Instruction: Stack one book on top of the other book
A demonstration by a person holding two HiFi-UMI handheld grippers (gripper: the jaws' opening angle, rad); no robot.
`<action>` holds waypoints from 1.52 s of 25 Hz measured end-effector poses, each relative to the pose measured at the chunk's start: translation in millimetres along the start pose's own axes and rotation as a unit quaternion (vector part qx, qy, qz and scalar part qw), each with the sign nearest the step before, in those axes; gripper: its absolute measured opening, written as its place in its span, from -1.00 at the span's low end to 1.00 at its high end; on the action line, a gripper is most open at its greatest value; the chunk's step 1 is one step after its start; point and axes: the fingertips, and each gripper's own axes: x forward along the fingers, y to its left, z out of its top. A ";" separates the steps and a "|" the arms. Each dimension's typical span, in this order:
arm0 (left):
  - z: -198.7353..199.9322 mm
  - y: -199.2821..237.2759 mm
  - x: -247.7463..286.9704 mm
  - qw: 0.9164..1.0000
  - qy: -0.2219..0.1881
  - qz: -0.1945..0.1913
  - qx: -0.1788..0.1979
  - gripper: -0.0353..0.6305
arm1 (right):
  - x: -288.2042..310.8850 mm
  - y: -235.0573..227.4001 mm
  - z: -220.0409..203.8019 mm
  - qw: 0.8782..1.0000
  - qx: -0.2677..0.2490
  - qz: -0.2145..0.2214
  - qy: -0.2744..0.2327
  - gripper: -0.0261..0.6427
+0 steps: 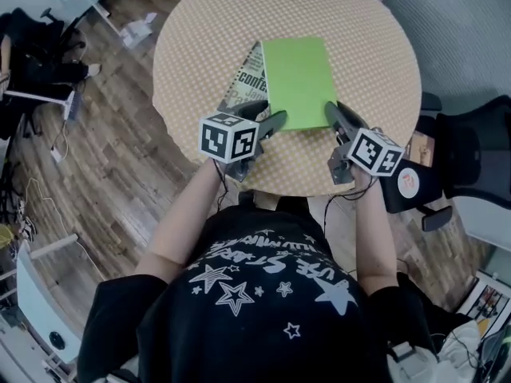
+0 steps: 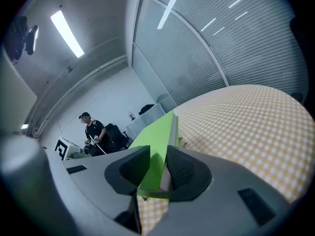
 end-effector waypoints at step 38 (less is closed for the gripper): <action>-16.7 142.1 -20.0 0.993 0.104 -0.010 0.055 -0.24 | 91.0 57.7 -104.0 0.994 0.070 -0.081 0.034 -0.58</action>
